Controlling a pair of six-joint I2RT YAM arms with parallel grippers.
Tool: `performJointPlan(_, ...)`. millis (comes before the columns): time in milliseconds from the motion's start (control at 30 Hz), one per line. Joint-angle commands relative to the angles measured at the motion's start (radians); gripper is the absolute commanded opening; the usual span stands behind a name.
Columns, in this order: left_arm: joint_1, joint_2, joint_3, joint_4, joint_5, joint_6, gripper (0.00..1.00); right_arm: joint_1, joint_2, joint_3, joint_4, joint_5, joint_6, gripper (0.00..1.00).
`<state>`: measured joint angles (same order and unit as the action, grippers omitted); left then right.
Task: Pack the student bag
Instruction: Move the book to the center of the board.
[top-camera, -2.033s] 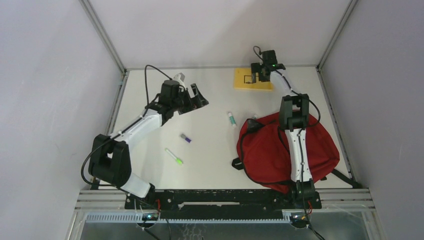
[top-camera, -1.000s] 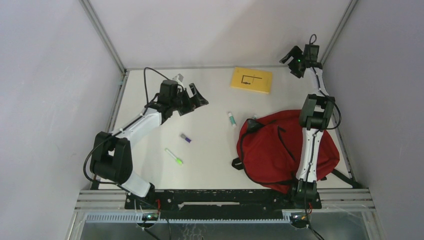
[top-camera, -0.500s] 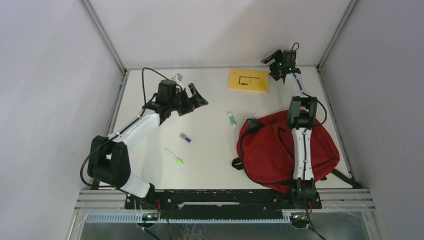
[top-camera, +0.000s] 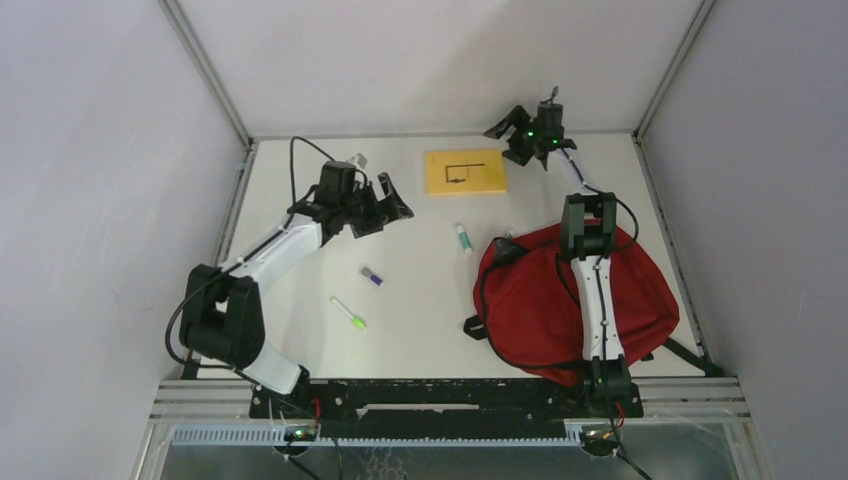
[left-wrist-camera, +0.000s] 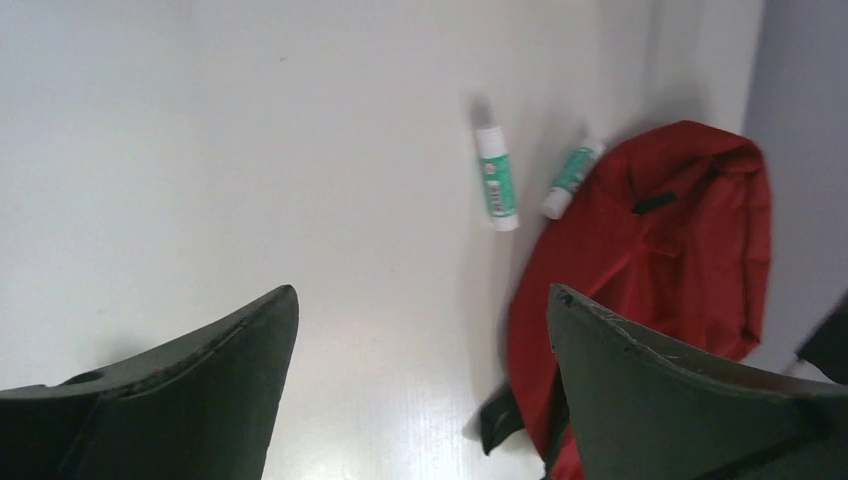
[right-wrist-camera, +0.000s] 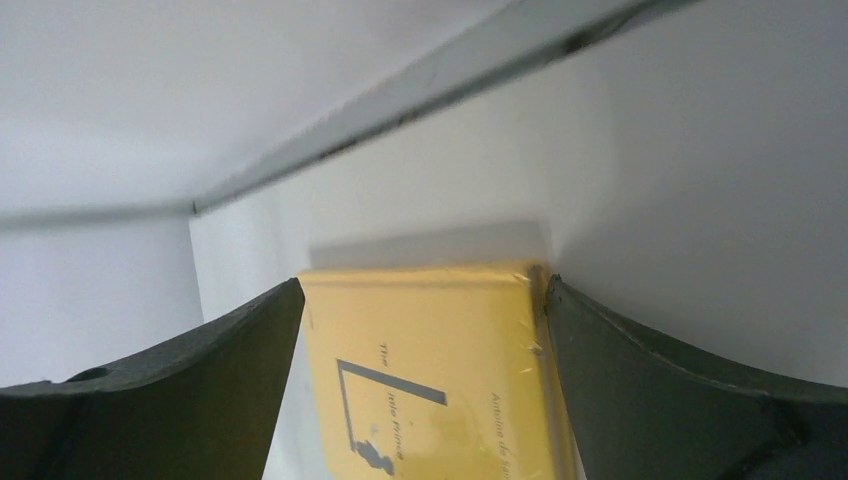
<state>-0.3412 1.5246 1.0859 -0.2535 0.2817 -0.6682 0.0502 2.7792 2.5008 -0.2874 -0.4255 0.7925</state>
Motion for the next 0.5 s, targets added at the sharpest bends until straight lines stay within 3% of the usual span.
performJointPlan(0, 0.028, 0.066, 0.086, -0.099, -0.055, 0.037, 0.98, 0.108, -0.036, -0.079, -0.009, -0.169, -0.085, 1.0)
performJointPlan(133, 0.075, 0.08, 0.084, -0.072, -0.131, 0.004, 1.0, 0.163, -0.08, -0.174, -0.01, -0.221, -0.119, 1.0)
performJointPlan(467, 0.223, 0.229, 0.141, -0.082, -0.116, -0.025, 1.0, 0.247, -0.147, -0.246, -0.065, -0.238, -0.18, 1.0)
